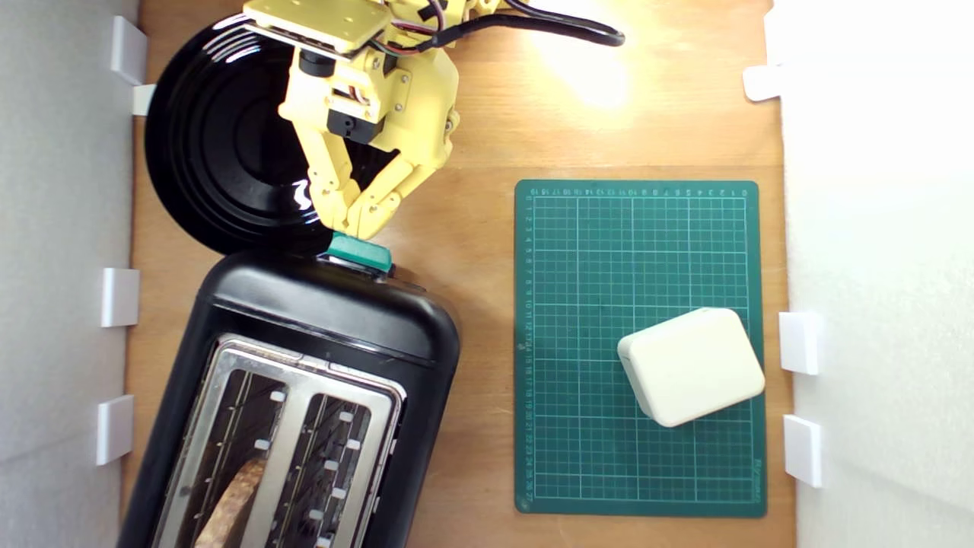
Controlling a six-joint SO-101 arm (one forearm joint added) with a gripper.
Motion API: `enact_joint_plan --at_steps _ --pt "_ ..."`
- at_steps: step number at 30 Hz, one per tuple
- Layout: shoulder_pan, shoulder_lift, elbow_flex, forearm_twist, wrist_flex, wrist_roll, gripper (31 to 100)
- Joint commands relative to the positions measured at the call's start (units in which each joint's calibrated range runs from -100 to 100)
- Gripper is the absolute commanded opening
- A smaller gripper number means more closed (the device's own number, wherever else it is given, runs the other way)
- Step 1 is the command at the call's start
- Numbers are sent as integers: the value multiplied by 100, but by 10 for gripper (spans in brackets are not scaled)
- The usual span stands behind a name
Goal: Start toaster
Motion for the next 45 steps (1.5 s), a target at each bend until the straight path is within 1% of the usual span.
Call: enact_joint_plan --at_steps 1,6,9,18,20,25,42,45 --pt "-91 -7 -325 -26 -487 23 314" --pt "-115 201 -343 -7 -547 33 314" --pt "-115 334 -361 68 -556 33 314" --pt "-91 651 -379 77 -607 70 314" --pt "-67 726 -379 21 -616 128 314" --pt "-27 934 -379 77 -616 149 314" --pt "-11 1716 -288 96 -616 143 313" --pt "116 1841 -288 96 -616 117 313"
